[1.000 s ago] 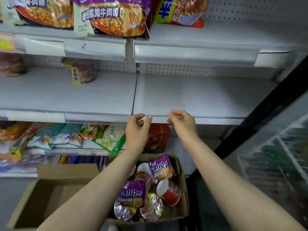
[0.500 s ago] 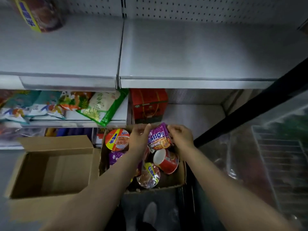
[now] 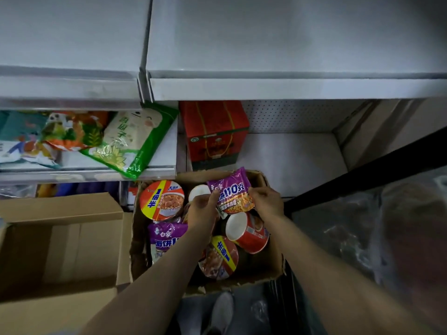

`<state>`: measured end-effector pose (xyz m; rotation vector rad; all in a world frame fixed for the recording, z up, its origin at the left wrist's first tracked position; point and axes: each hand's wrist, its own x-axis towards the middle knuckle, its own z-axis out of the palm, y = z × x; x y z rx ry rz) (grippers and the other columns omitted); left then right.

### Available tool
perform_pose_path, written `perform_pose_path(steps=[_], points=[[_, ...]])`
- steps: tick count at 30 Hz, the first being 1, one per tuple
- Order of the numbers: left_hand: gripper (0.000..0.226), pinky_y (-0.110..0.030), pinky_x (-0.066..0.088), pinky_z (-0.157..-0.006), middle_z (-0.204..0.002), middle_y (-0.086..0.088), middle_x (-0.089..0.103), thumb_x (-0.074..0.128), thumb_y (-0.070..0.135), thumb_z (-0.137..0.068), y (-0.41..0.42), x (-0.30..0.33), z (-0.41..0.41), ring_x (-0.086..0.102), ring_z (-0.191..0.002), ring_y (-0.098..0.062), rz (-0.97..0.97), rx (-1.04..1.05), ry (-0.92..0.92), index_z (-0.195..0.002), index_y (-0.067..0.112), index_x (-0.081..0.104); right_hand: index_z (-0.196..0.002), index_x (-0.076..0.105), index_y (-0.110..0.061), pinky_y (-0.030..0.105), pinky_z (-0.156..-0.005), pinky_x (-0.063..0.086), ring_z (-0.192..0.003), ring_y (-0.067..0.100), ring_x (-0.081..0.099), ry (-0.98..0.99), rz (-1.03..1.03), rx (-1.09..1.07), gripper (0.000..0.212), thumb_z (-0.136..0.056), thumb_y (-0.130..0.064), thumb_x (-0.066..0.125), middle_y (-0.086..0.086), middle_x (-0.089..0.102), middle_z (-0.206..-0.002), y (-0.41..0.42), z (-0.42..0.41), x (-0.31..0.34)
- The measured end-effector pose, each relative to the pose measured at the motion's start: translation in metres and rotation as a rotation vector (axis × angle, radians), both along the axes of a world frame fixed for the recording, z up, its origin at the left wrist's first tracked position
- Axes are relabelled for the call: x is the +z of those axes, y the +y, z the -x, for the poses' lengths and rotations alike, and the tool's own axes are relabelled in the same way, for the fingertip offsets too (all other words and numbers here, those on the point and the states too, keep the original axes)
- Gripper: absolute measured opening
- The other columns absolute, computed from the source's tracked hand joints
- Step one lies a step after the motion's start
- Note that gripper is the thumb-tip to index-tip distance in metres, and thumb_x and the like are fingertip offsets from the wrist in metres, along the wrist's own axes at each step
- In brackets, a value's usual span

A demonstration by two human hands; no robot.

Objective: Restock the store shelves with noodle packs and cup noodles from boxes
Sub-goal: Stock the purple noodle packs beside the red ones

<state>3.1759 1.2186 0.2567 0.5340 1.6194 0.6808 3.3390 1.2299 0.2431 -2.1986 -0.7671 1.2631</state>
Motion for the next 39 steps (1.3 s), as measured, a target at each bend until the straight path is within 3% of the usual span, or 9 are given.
perform_pose_path(steps=[6, 10, 12, 14, 17, 20, 25, 35, 39], points=[[0.026, -0.03, 0.045, -0.071, -0.091, 0.013, 0.055, 0.06, 0.045, -0.097, 0.014, -0.049, 0.0, 0.053, -0.082, -0.004, 0.032, 0.013, -0.039, -0.112, 0.024, 0.055, -0.115, 0.067, -0.026, 0.038, -0.087, 0.054, -0.094, 0.019, 0.065, -0.171, 0.042, 0.082, 0.031, -0.096, -0.049, 0.06, -0.001, 0.07, -0.112, 0.018, -0.003, -0.063], [0.027, -0.025, 0.041, -0.063, -0.092, 0.013, 0.056, 0.058, 0.045, -0.098, 0.02, -0.073, 0.0, 0.052, -0.082, -0.002, 0.02, -0.013, -0.046, -0.114, 0.024, 0.056, -0.129, 0.061, -0.024, 0.018, -0.069, 0.044, -0.103, 0.021, 0.064, -0.222, 0.077, 0.125, 0.04, -0.1, -0.049, 0.054, 0.001, 0.067, -0.126, 0.028, -0.004, -0.082], [0.026, -0.025, 0.041, -0.064, -0.094, 0.012, 0.058, 0.058, 0.046, -0.098, 0.022, -0.085, 0.001, 0.053, -0.082, -0.002, 0.016, -0.028, -0.045, -0.113, 0.025, 0.056, -0.141, 0.053, -0.017, 0.018, -0.066, 0.036, -0.12, 0.026, 0.06, -0.202, 0.098, 0.086, 0.045, -0.103, -0.041, 0.053, 0.005, 0.061, -0.134, 0.033, -0.004, -0.086], [0.026, -0.024, 0.041, -0.064, -0.094, 0.012, 0.058, 0.057, 0.046, -0.098, 0.023, -0.092, 0.001, 0.053, -0.082, -0.001, 0.015, -0.039, -0.049, -0.113, 0.025, 0.056, -0.147, 0.048, -0.016, 0.027, -0.083, 0.042, -0.127, 0.029, 0.056, -0.201, 0.105, 0.059, 0.052, -0.102, -0.04, 0.056, 0.007, 0.059, -0.139, 0.038, -0.004, -0.098], [0.023, -0.023, 0.039, -0.061, -0.093, 0.012, 0.056, 0.056, 0.046, -0.099, 0.025, -0.102, 0.002, 0.052, -0.082, -0.001, 0.026, -0.04, -0.069, -0.111, 0.026, 0.055, -0.143, 0.05, -0.014, 0.04, -0.097, 0.05, -0.121, 0.031, 0.062, -0.171, 0.106, 0.015, 0.056, -0.096, -0.041, 0.064, 0.009, 0.063, -0.135, 0.046, 0.0, -0.118], [0.02, -0.024, 0.042, -0.064, -0.093, 0.012, 0.056, 0.057, 0.045, -0.099, 0.026, -0.106, 0.006, 0.053, -0.083, -0.004, 0.037, -0.039, -0.074, -0.108, 0.028, 0.054, -0.134, 0.058, -0.014, 0.038, -0.089, 0.054, -0.113, 0.031, 0.066, -0.124, 0.126, 0.028, 0.049, -0.094, -0.04, 0.068, 0.008, 0.068, -0.125, 0.051, 0.003, -0.131], [0.031, -0.051, 0.048, -0.102, -0.108, 0.006, 0.06, 0.061, 0.056, -0.092, 0.023, -0.127, 0.018, 0.059, -0.112, -0.024, 0.061, -0.049, -0.054, -0.11, 0.032, 0.057, -0.127, 0.06, -0.017, 0.046, -0.094, 0.055, -0.112, 0.031, 0.065, -0.249, 0.216, 0.108, 0.067, -0.074, -0.05, 0.083, 0.01, 0.068, -0.123, 0.049, 0.006, -0.156], [0.035, -0.053, 0.051, -0.101, -0.117, -0.005, 0.065, 0.063, 0.054, -0.092, 0.015, -0.101, 0.035, 0.062, -0.113, -0.028, 0.049, -0.001, -0.033, -0.111, 0.025, 0.06, -0.133, 0.057, -0.02, 0.046, -0.096, 0.051, -0.116, 0.037, 0.063, -0.212, 0.134, 0.059, 0.058, -0.083, -0.038, 0.08, 0.012, 0.068, -0.124, 0.025, 0.011, -0.126], [0.02, -0.048, 0.055, -0.094, -0.104, -0.002, 0.069, 0.062, 0.049, -0.095, 0.015, -0.068, 0.042, 0.067, -0.101, -0.024, 0.007, -0.002, -0.017, -0.094, 0.029, 0.06, -0.104, 0.063, -0.044, 0.053, -0.096, 0.055, -0.105, 0.025, 0.07, 0.0, 0.03, -0.067, 0.036, -0.075, -0.046, 0.084, -0.006, 0.072, -0.107, 0.008, 0.005, -0.088]])
